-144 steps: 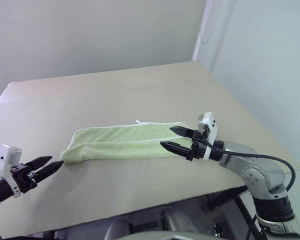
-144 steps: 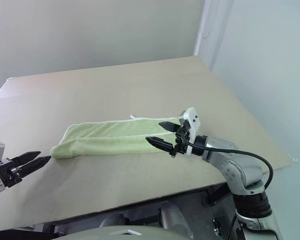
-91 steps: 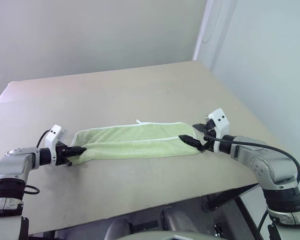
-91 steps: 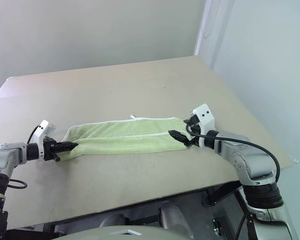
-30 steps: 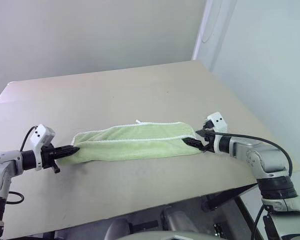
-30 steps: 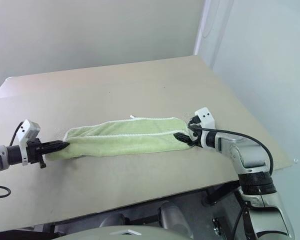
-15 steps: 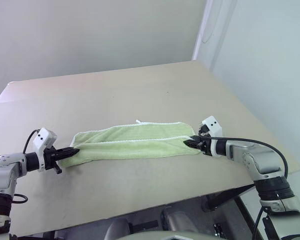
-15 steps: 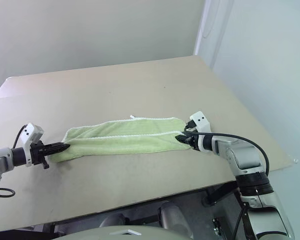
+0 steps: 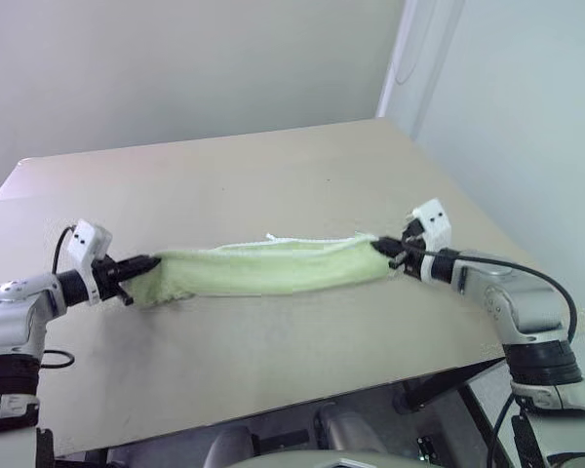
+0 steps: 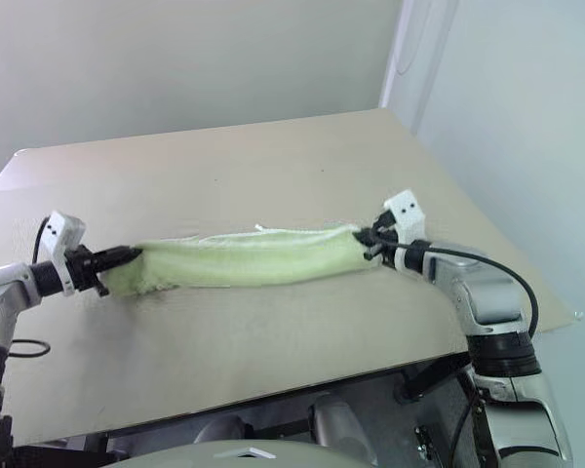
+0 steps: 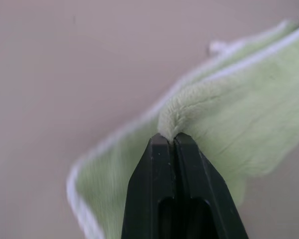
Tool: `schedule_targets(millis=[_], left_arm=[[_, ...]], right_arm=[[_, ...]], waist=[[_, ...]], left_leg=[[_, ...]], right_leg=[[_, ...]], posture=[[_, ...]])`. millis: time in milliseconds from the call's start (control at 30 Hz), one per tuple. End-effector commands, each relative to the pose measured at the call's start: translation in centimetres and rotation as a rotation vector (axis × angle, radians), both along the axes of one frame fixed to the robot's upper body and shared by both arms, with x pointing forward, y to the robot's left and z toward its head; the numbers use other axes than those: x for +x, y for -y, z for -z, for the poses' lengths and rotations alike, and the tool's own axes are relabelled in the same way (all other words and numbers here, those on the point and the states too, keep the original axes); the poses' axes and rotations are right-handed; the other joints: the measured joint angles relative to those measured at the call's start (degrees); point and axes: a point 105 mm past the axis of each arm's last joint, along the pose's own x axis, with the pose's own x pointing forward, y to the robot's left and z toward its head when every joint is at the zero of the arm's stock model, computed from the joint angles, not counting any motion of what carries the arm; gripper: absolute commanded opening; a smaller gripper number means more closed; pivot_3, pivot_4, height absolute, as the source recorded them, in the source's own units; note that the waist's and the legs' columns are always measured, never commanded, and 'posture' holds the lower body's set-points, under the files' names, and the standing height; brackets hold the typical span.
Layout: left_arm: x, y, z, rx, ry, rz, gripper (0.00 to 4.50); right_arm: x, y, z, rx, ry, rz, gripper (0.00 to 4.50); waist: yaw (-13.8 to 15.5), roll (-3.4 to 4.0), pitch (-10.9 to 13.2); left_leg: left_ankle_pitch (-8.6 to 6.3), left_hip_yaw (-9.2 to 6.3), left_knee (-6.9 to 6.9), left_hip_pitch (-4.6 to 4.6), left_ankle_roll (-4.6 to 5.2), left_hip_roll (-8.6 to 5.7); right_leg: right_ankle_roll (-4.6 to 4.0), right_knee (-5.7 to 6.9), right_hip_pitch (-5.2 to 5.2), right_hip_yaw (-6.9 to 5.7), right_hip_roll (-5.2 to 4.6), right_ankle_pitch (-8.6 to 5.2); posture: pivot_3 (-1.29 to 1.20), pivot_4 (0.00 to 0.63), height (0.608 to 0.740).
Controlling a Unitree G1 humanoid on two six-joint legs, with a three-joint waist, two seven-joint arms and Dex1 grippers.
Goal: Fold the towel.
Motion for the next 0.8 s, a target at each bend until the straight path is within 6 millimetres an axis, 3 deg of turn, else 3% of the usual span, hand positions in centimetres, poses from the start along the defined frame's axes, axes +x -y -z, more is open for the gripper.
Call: schedule_targets(millis=[33,167,300,433,567,733,800], left_arm=[[2.9,-0.8,-3.9,0.021,0.168,-0.108,0.0],[7.0,-1.0,-6.8,0.07,0.255,-0.21,0.0],[9.7,-1.4,-10.4,0.172,0.359,-0.352,0.0],[10.8,-1.8,-13.5,0.315,0.436,-0.456,0.0],[10.9,-1.8,-15.8,0.352,0.497,-0.487,0.0],[10.3,-2.0,-15.1,0.436,0.516,-0.426,0.0],[9.5,-1.9,-12.5,0.443,0.477,-0.314,0.0]], right_arm=[[2.6,0.8,-4.9,0.043,0.184,0.115,0.04],[5.7,1.0,-7.7,0.1,0.297,0.228,0.04],[8.5,1.3,-9.1,0.055,0.384,0.32,0.04],[10.3,2.1,-10.6,0.041,0.441,0.381,0.04],[10.8,2.7,-11.8,0.041,0.487,0.402,0.04],[10.1,2.6,-11.3,0.053,0.537,0.333,0.04],[9.2,2.2,-9.7,0.041,0.525,0.278,0.04]], waist=[[-0.01,0.0,0.0],[-0.04,-0.02,-0.02],[-0.12,-0.02,-0.02],[-0.41,-0.01,-0.01],[-0.4,-0.01,-0.02],[-0.46,-0.01,-0.02],[-0.52,0.04,-0.05]], left_leg=[[0.0,-0.01,0.04,0.03,0.0,0.0],[0.01,-0.04,0.04,0.03,0.0,-0.02],[0.01,-0.03,-0.03,-0.07,0.01,-0.07],[-0.01,0.0,-0.25,-0.11,0.03,-0.1],[0.0,-0.01,-0.73,-0.09,0.02,-0.12],[0.0,0.0,-0.85,-0.2,0.02,-0.11],[0.0,0.0,-0.83,-0.19,0.02,-0.12]], right_leg=[[0.01,0.02,0.05,0.0,0.01,0.04],[0.14,-0.01,0.07,-0.02,0.06,0.16],[0.2,-0.09,0.04,0.02,-0.01,0.21],[0.12,-0.15,-0.09,0.06,-0.05,0.3],[0.07,-0.17,-0.25,0.09,-0.07,0.27],[0.02,-0.14,-0.41,0.09,-0.09,0.22],[0.02,-0.13,-0.4,0.09,-0.09,0.22]], posture=[[0.0,0.0,0.74],[0.0,0.0,0.74],[0.0,0.0,0.74],[0.0,0.0,0.74],[0.0,0.0,0.74],[0.0,0.0,0.74],[0.0,0.0,0.74]])
